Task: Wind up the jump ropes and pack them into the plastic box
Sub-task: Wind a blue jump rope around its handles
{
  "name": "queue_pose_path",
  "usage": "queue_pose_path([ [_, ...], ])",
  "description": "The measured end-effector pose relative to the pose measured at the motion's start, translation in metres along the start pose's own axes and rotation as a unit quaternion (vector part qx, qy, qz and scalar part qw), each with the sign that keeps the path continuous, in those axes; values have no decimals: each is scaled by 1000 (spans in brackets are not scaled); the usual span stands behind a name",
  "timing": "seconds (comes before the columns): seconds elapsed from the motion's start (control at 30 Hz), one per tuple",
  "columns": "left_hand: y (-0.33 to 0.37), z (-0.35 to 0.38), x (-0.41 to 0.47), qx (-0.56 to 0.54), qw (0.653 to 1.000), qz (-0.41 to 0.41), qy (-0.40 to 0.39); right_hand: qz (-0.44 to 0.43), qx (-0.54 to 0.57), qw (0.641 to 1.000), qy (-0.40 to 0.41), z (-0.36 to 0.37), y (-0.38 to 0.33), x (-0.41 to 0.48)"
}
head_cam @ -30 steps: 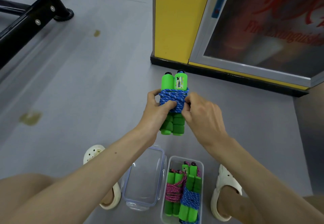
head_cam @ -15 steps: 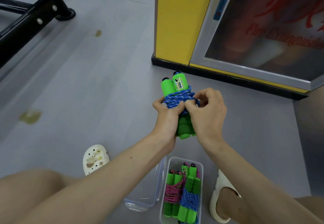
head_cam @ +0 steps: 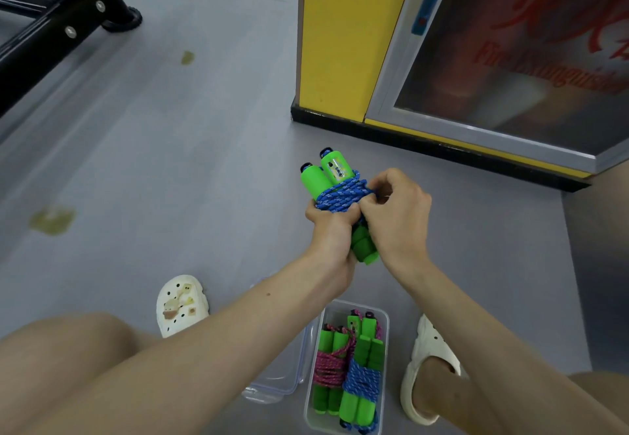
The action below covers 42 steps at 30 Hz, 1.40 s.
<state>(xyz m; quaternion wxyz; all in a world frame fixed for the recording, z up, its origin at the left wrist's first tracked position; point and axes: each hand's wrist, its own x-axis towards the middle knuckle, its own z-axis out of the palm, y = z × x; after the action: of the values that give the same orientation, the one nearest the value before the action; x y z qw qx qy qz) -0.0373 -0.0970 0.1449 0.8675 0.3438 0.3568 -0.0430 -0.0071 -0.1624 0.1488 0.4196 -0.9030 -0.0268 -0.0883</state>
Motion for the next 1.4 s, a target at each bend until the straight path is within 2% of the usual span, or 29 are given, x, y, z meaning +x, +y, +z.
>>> queue_pose_path([
  [0.1, -1, -1, 4, 1, 1000, 2, 14, -44, -38, 996, -63, 0, 3, 1],
  [0.17, -1, -2, 5, 11, 1000, 1, 16, -42, -44, 994, -93, -3, 5, 4],
  [0.3, -5, -3, 5, 43, 999, 0, 9, -43, -43, 994, -93, -10, 10, 9],
  [0.37, -5, 0, 5, 50, 999, 6, 4, -108, -87, 987, -80, -10, 14, 7],
  [0.47, -8, 2, 10, 59, 998, 2, 13, -234, -203, 947, -86, -10, 22, 3],
  [0.53, -12, 1, 12, 67, 997, -4, 27, -260, -245, 929, -93, -11, 27, 2],
  [0.63, -16, 1, 13, 68, 997, -8, 34, -245, -262, 928, -100, -11, 29, 1],
  [0.8, -18, 3, 11, 65, 998, -2, 24, -118, -182, 974, -65, -12, 18, 0],
  [0.9, -19, 6, 9, 66, 998, 11, 19, -127, -162, 978, -23, -13, 14, -3],
  [1.07, -19, 8, 10, 126, 990, 61, -6, -163, -185, 969, -7, -13, 17, 2],
  [1.2, -18, 10, 11, 140, 987, 75, -18, -160, -113, 977, -79, -19, 22, 8],
  [1.4, -17, 9, 12, 145, 985, 92, -16, -126, -49, 985, -106, -28, 21, 18],
])
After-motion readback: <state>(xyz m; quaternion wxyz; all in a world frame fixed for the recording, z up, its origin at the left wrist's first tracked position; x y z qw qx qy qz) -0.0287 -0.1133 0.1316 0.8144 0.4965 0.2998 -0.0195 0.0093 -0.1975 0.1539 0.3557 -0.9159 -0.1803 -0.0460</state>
